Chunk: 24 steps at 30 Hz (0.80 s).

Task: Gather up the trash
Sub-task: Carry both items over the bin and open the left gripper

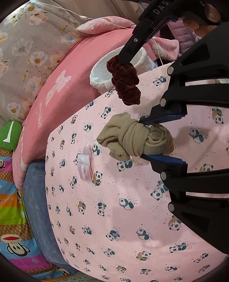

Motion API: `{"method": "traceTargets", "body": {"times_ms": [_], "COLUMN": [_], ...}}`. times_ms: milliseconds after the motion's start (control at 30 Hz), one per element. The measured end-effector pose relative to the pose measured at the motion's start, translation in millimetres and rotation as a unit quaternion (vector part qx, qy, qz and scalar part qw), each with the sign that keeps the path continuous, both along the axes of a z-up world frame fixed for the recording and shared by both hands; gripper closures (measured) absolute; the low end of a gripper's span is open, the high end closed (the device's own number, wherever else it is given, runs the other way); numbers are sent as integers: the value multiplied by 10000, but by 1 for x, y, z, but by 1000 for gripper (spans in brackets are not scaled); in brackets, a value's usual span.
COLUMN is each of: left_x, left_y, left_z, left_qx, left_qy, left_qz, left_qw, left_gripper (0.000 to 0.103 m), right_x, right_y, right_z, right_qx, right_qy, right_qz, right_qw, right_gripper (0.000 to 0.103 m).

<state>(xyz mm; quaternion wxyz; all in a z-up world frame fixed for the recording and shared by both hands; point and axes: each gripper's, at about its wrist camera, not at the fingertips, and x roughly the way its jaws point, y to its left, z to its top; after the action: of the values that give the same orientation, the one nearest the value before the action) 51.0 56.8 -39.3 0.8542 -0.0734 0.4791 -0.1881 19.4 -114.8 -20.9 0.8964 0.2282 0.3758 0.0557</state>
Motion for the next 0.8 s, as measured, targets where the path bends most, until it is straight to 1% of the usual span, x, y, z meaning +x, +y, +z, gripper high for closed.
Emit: {"method": "traceTargets", "body": {"times_ms": [400, 800], "left_x": [-7, -10], "left_y": [-47, -86], "left_z": [11, 18], "left_qx": [229, 383], "left_qy": [-159, -266], "left_qz": [-355, -690], "left_qw": [9990, 9965], "left_gripper": [72, 72], "right_x": [-16, -33], "right_y": [-30, -77], "right_z": [7, 10], "right_qx": [151, 311], "right_qy": [-127, -257], "right_qz": [-218, -654], "right_qw": [9996, 9970], "right_gripper": [97, 97]}}
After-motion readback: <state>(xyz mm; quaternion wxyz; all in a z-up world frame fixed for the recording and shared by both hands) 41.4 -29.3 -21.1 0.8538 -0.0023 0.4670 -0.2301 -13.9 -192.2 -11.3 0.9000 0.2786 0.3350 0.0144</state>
